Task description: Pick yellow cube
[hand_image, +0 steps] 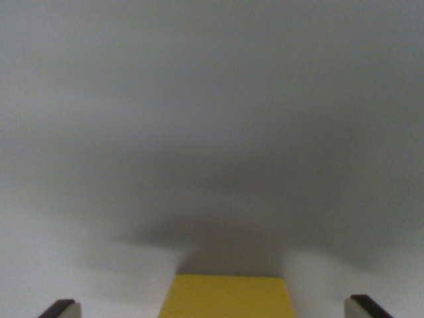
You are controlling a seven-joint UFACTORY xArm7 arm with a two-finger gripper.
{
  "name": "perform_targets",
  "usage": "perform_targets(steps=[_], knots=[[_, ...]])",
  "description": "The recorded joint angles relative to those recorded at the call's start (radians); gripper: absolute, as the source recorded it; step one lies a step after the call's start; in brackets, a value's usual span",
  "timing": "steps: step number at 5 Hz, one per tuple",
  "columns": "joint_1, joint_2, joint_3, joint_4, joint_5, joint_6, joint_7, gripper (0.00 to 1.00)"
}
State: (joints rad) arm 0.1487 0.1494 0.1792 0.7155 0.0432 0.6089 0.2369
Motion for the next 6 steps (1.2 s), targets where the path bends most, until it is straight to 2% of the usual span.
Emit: perform_targets(steps=[1, 2, 3, 6], knots=[[0.0034, 0.003, 0.003, -0.019, 0.0013, -0.022, 0.006, 0.00], [0.0034, 0.003, 0.003, -0.019, 0.0013, -0.022, 0.006, 0.00], [0.0062, 0.006, 0.006, -0.034, 0.0023, -0.040, 0.011, 0.00], [0.0081, 0.007, 0.008, -0.045, 0.0030, -0.052, 0.014, 0.00]])
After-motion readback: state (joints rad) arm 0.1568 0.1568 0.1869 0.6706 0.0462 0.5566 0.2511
